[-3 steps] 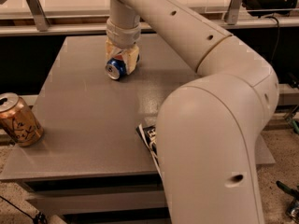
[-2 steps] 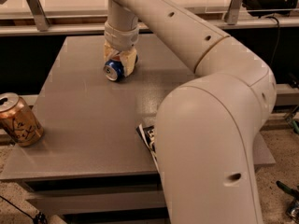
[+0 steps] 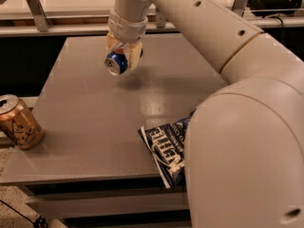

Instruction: Move pepsi can near orange can

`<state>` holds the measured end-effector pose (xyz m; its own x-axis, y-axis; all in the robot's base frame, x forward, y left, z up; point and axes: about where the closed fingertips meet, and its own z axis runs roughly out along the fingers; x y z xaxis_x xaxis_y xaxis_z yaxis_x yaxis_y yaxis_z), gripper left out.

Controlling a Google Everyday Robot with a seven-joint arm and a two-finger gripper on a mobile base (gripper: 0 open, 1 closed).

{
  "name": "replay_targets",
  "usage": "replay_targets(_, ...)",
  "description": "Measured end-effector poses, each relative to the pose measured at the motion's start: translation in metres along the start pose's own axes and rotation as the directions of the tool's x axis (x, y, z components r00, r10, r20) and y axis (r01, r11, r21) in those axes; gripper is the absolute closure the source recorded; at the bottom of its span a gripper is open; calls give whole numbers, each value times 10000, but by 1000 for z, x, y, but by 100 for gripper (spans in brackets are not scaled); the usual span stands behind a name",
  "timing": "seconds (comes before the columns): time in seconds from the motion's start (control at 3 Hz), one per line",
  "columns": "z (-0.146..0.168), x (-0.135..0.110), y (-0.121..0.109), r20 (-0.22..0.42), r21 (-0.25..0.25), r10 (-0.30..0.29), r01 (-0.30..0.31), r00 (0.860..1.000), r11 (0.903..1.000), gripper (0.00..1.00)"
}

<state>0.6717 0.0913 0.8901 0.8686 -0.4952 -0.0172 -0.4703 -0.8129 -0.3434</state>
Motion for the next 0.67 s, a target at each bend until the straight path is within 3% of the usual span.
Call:
replay_targets(0.33, -36, -24, 8, 392, 708, -265, 237, 9989, 9972, 83)
replay_targets(0.67, -36, -25, 7, 417, 756, -260, 228, 9988, 9969, 100)
